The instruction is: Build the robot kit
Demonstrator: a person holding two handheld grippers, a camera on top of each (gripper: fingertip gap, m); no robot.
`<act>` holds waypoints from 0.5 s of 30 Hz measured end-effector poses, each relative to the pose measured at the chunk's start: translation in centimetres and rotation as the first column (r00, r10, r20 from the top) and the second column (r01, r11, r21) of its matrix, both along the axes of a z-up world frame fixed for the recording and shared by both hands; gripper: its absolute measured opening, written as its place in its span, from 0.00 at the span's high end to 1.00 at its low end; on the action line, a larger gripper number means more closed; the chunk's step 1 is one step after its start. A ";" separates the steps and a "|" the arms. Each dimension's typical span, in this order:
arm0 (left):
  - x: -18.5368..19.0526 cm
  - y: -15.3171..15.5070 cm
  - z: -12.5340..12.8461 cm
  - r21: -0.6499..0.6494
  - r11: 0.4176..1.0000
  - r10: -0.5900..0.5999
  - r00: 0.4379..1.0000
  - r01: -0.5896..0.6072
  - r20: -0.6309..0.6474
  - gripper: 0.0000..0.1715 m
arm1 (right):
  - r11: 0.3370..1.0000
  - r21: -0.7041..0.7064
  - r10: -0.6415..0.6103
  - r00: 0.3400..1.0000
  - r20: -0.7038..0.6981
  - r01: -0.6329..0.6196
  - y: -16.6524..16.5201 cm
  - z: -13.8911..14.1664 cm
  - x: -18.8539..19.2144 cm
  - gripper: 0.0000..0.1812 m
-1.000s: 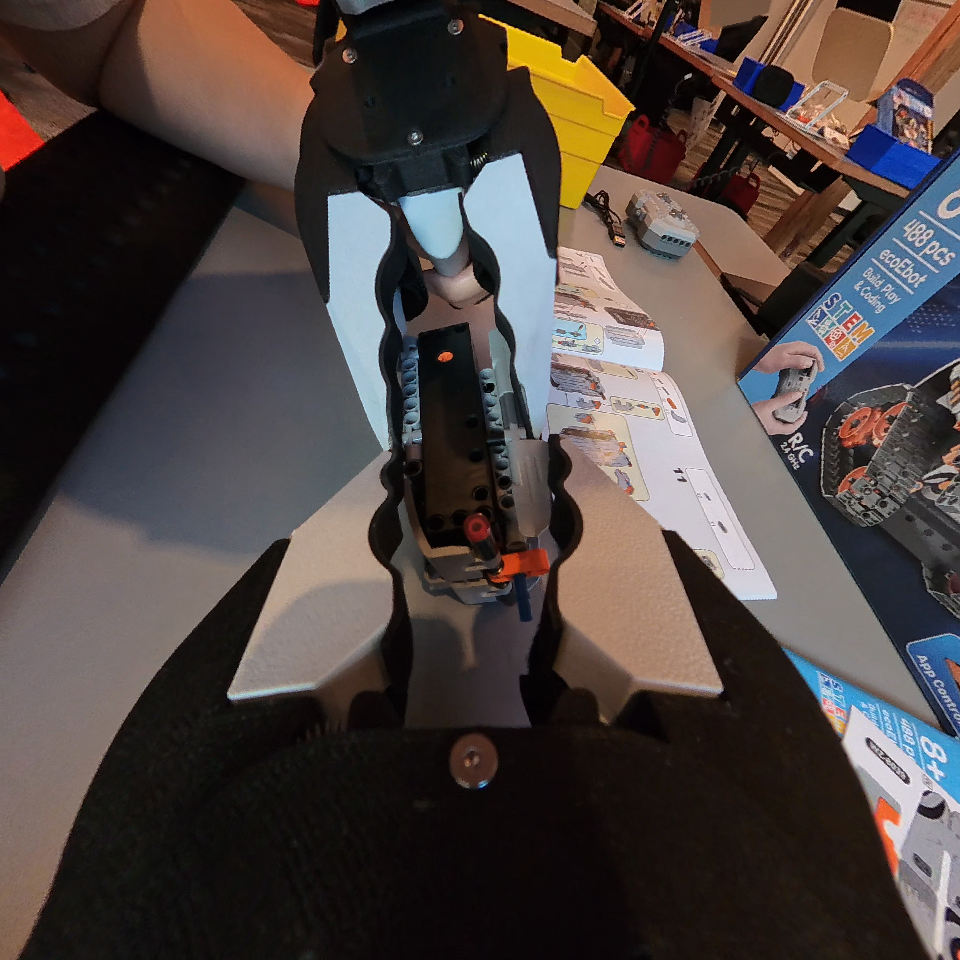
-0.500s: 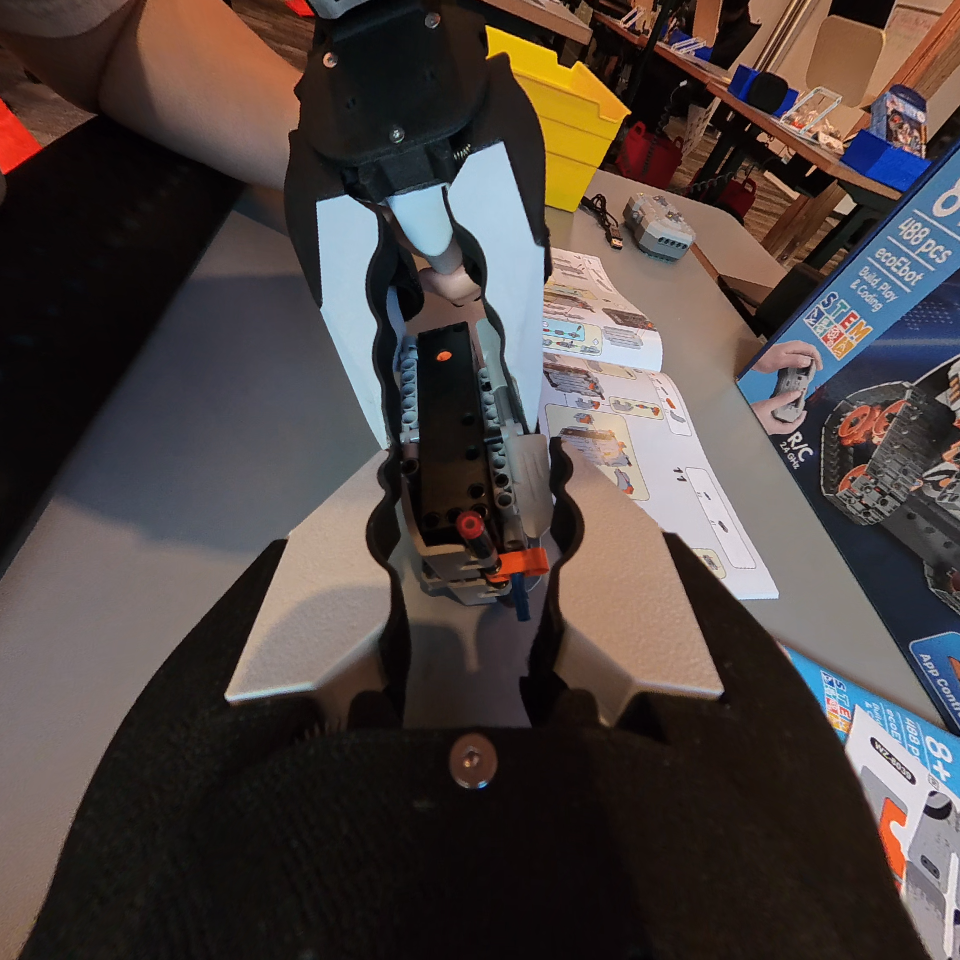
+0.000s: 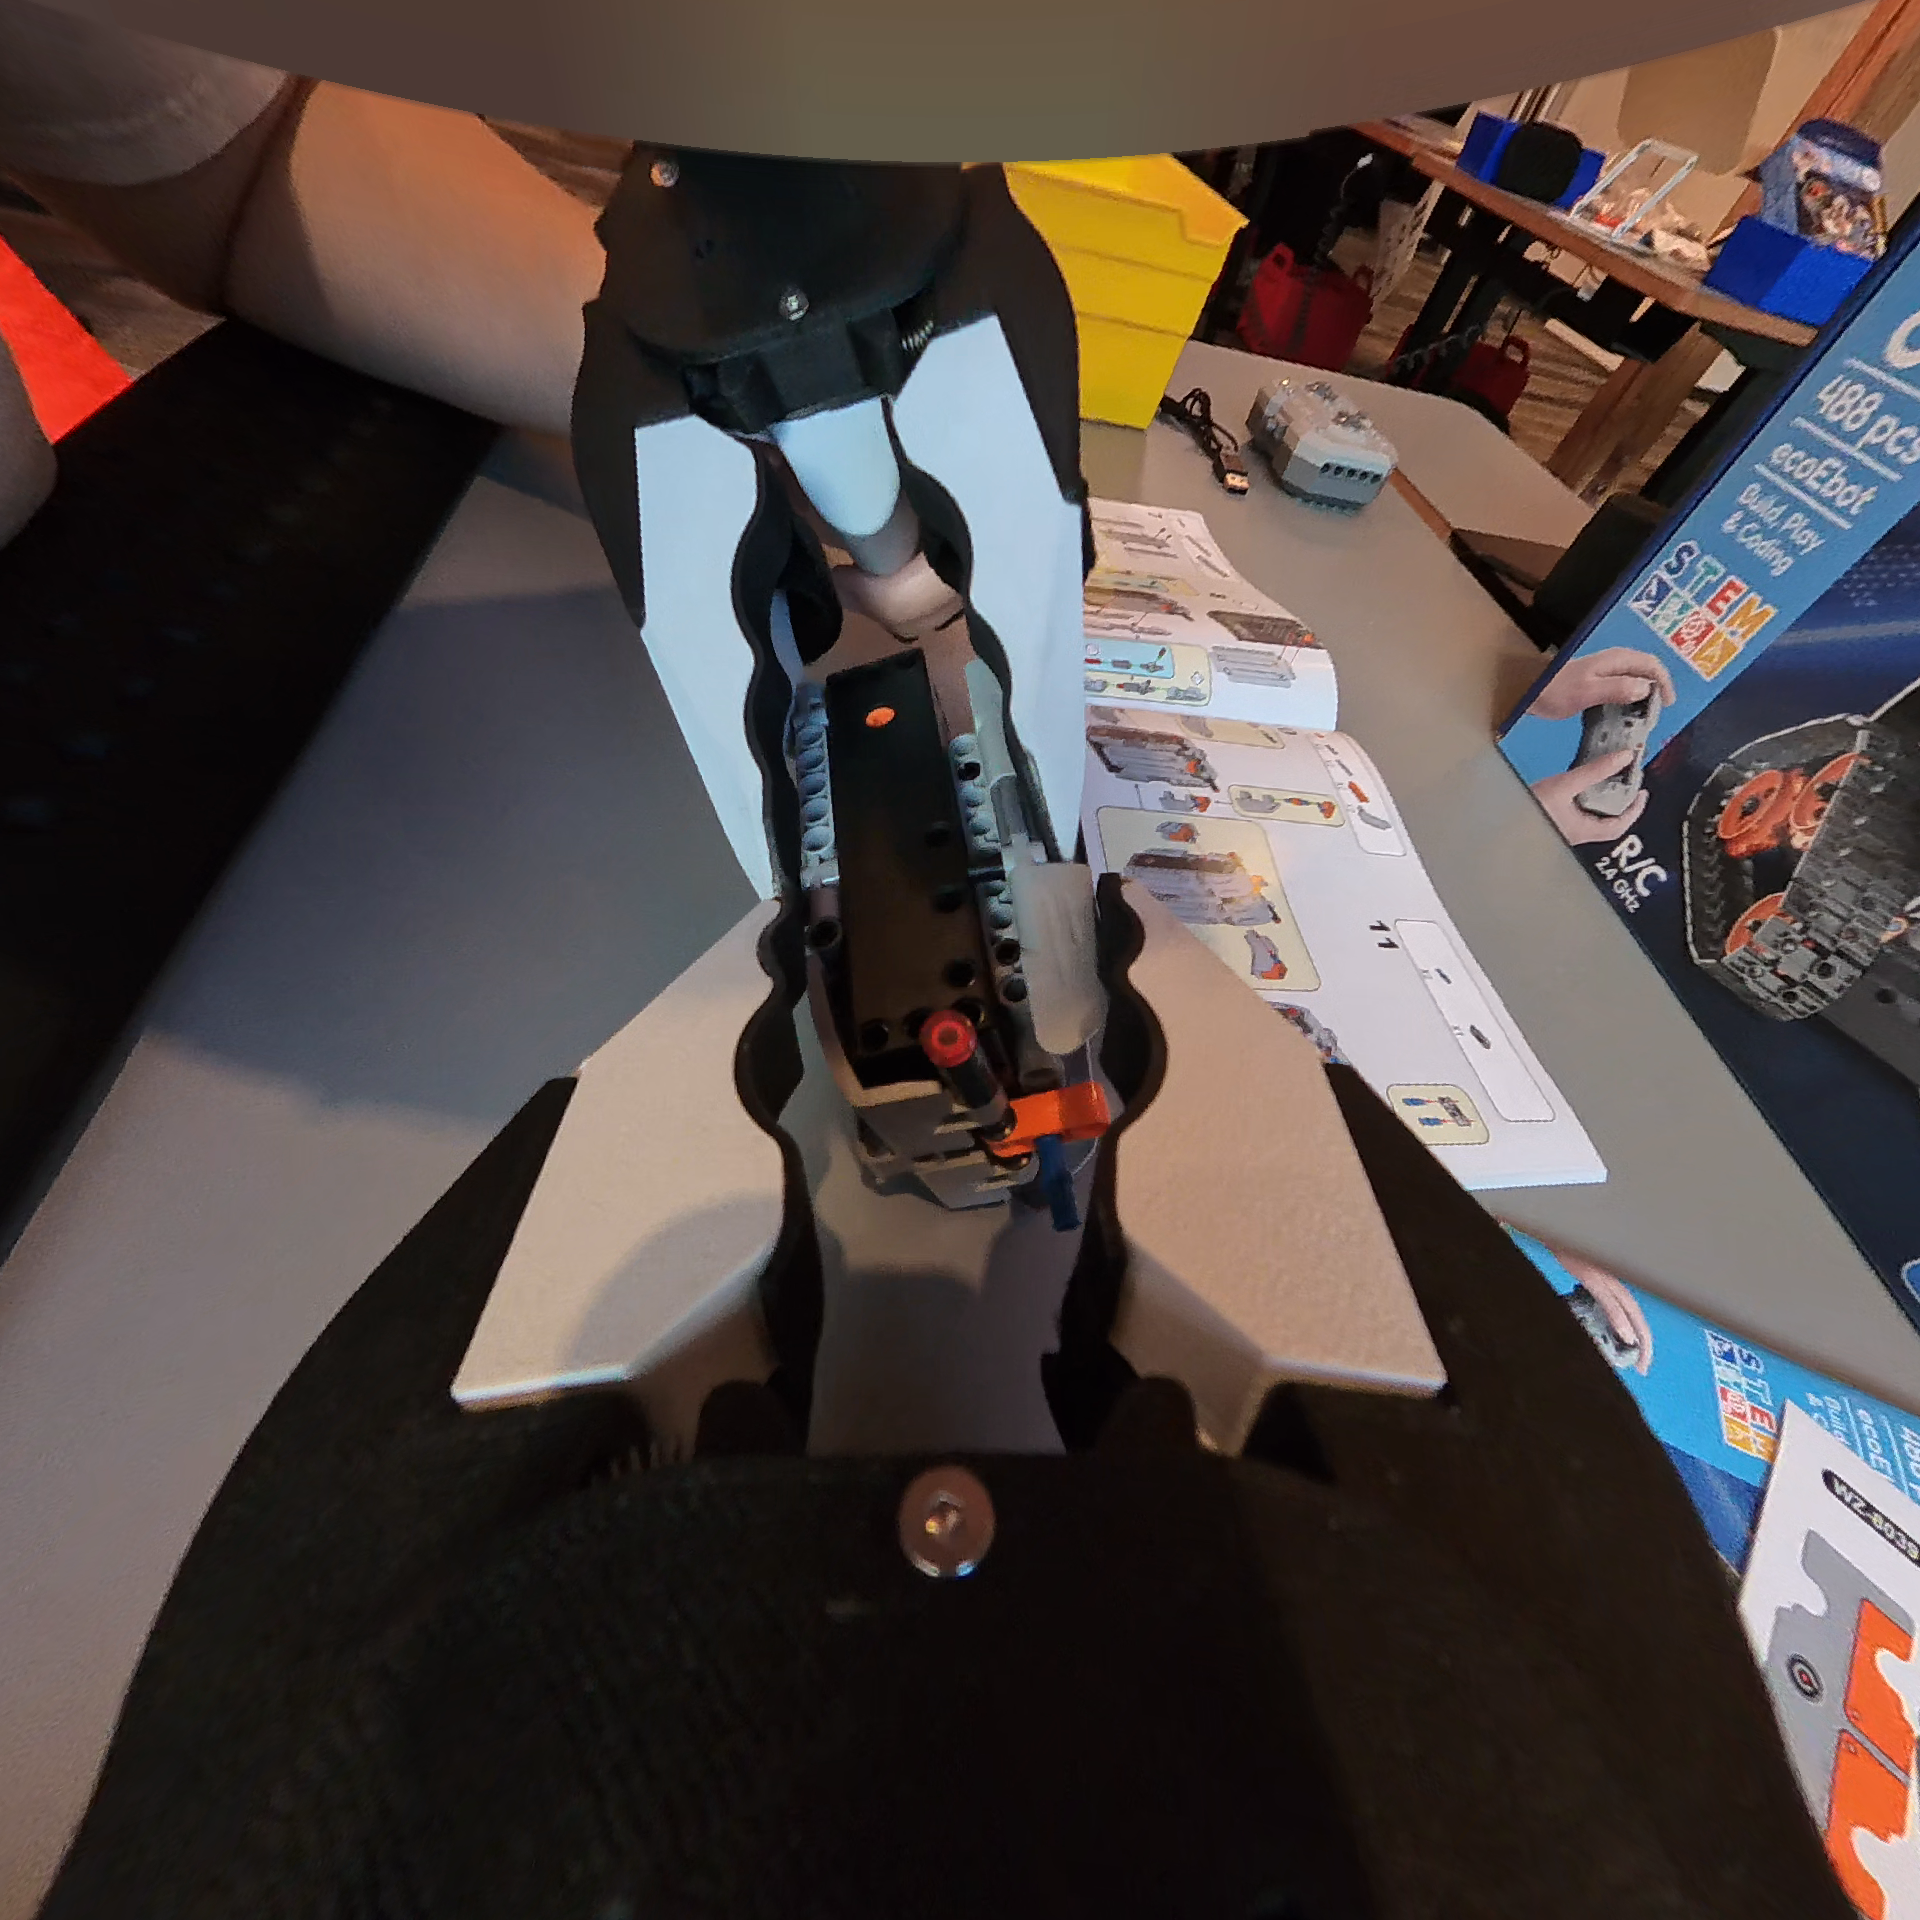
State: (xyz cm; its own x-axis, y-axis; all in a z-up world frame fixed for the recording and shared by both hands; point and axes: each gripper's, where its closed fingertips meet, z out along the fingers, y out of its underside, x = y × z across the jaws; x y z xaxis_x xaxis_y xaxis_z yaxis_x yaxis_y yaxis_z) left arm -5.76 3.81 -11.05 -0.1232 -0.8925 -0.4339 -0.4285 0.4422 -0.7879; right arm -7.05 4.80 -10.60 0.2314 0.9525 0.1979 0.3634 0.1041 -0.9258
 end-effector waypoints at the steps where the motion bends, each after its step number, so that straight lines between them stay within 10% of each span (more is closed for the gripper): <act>1: 0.0 0.0 0.0 0.013 1.000 0.002 1.000 -0.002 -0.002 0.72 | 1.000 0.006 -0.002 1.000 0.006 0.002 0.0 0.0 0.0 0.70; 15: -0.1 0.0 0.0 0.091 0.996 0.011 1.000 -0.011 0.001 0.72 | 0.997 0.070 -0.015 0.999 0.032 0.013 0.0 -0.1 0.0 0.70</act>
